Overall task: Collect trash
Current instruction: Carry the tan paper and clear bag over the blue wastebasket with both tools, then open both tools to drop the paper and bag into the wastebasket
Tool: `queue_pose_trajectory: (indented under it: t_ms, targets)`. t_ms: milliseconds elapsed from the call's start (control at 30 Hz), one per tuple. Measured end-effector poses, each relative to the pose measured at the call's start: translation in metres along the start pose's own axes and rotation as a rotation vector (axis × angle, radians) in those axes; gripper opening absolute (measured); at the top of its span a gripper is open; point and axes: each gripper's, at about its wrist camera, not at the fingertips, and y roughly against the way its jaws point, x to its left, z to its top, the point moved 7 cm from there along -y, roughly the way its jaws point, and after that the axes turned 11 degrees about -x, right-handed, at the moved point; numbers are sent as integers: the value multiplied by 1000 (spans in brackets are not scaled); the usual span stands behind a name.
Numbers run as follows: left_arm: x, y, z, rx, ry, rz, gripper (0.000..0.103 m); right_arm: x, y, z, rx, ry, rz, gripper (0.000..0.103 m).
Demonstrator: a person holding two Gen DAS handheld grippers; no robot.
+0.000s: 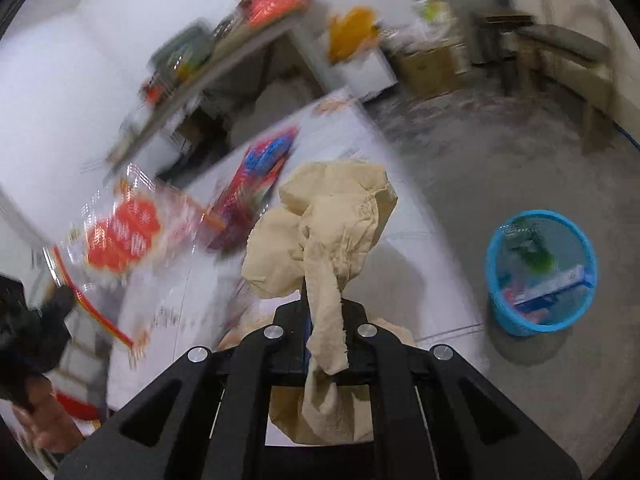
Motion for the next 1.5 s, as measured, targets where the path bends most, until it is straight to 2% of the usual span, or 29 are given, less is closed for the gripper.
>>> queue_pose_trajectory:
  t_ms: [100,200,333,467,533,633,767,867,1033,1100,1133,1267,1500]
  targets:
    - [-30,-33,1,36,-70,-47,1,-63,37,29,-104,-133,-79,7]
    - [-55,-78,-7,122,-109,-88,1,-114,57,35,-146,-237,-153,7]
    - [-81,-152,-41,294,-182,-73,1,-177,56,17,-123,-375,-222,7]
    - [-87,-217,-81,457,-235,-27,1,-218,23,-9,-45,-506,-228,7]
    - [-84,-246,-104,544,-229,5,1,-237,2,-20,-1,-572,-225,7]
    - [-71,-294,-140,683,-161,69,1,-260,-34,-34,62,-658,-233,7]
    - [-55,-343,-176,814,-72,134,1,-284,-75,-44,120,-704,-264,7]
    - [-36,-375,-200,896,23,206,1,-299,-88,-48,136,-727,-281,7]
    - [-4,-421,-225,938,102,344,1,-311,-90,-54,145,-743,-288,7]
    - [8,-431,-230,931,156,386,2,-310,-94,-53,151,-744,-291,7]
    - [15,-435,-231,919,193,406,6,-313,-86,-55,152,-745,-293,7]
    - [18,-437,-230,890,246,426,25,-322,-84,-54,160,-728,-306,8]
    - [-4,-414,-183,804,174,383,34,-309,-110,-49,238,-623,-293,10]
